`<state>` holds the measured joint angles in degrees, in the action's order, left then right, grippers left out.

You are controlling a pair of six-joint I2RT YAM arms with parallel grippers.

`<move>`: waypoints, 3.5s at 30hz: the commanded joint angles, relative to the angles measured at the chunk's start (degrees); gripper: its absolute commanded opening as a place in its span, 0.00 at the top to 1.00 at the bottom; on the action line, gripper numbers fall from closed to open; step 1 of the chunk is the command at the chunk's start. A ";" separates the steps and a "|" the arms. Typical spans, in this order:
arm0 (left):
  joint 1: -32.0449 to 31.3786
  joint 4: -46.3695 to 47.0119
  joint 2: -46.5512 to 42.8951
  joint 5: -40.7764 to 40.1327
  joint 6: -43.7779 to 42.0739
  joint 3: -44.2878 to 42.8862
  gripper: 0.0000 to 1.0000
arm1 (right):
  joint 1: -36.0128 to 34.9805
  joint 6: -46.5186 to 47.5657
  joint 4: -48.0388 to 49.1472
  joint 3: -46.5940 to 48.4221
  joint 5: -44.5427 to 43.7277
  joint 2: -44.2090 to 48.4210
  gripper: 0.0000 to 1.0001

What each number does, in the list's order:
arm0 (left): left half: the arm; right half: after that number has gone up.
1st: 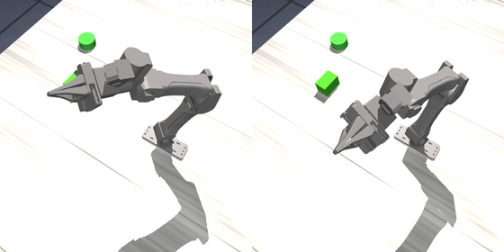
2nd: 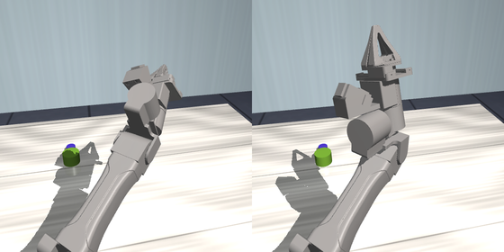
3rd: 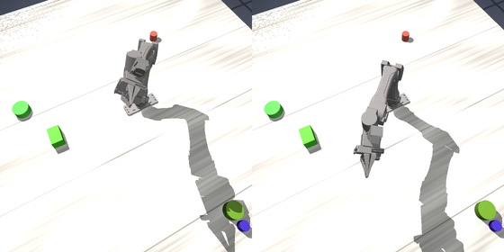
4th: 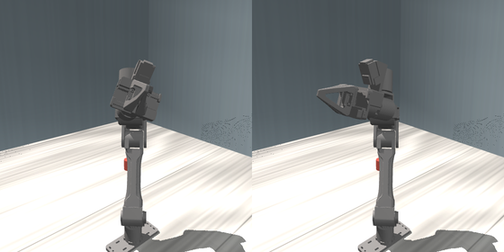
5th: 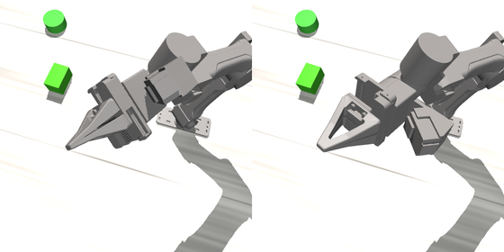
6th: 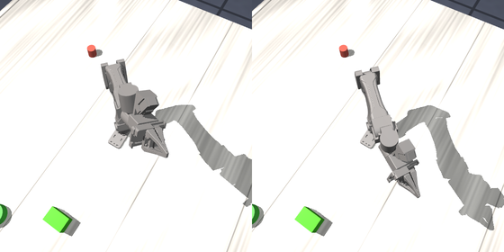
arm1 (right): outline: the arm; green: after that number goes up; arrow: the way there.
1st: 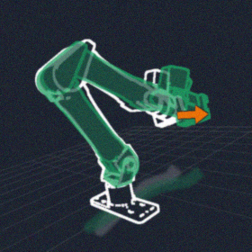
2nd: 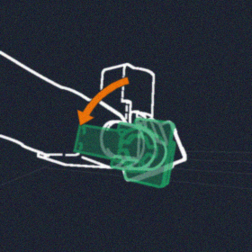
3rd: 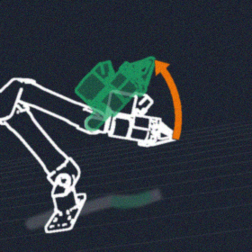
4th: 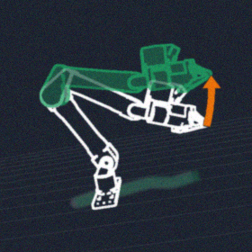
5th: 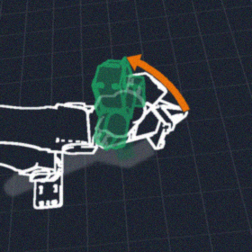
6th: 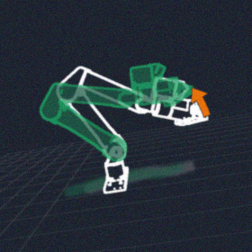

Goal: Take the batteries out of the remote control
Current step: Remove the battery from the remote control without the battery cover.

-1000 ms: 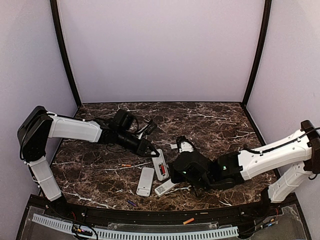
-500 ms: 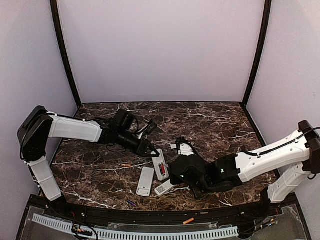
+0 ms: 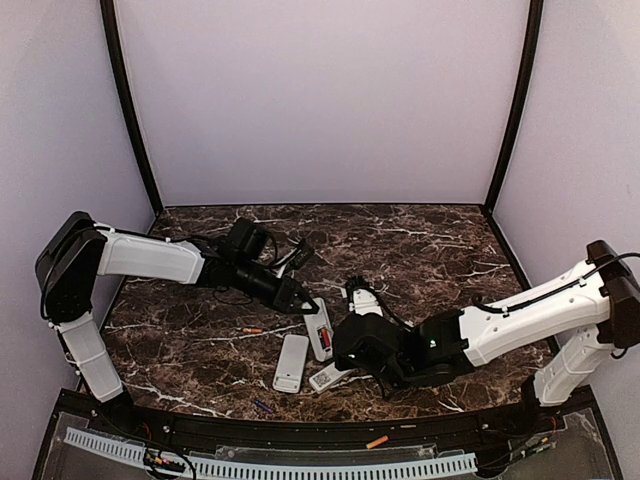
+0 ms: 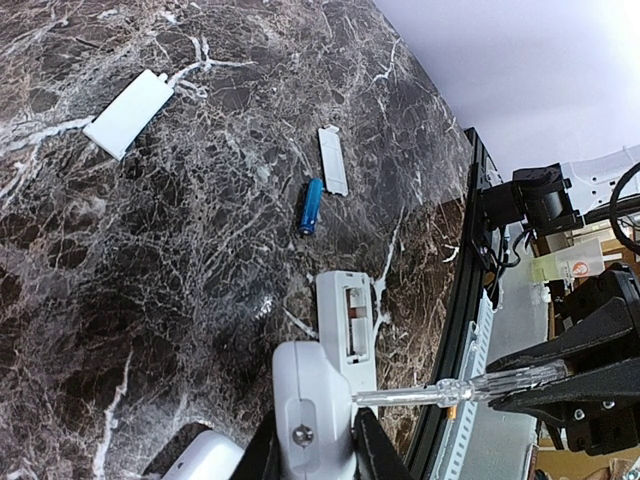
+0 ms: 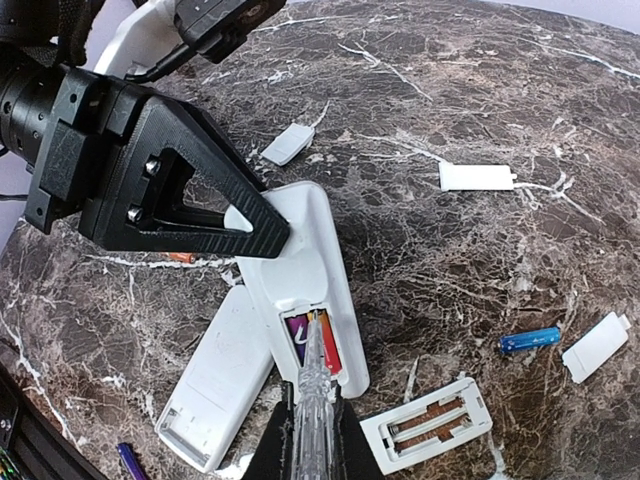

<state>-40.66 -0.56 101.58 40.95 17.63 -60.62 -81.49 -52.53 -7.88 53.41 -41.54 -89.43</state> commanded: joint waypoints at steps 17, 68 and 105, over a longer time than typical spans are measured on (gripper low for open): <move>-0.03 -3.66 -0.88 -7.90 -1.54 0.72 1.00 | 1.17 -9.24 -28.40 13.74 12.97 -4.38 1.00; 5.95 -10.70 -4.05 17.10 -8.53 -6.02 1.00 | 8.37 19.97 -6.91 -9.70 26.49 36.16 1.00; 2.73 -26.82 -1.57 24.07 -17.28 -11.80 1.00 | 4.16 43.36 -19.99 6.60 32.25 16.18 1.00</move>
<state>-37.69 -25.67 99.85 62.59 1.45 -71.00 -76.62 -10.46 -28.99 58.61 -7.68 -72.34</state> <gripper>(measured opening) 0.201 0.079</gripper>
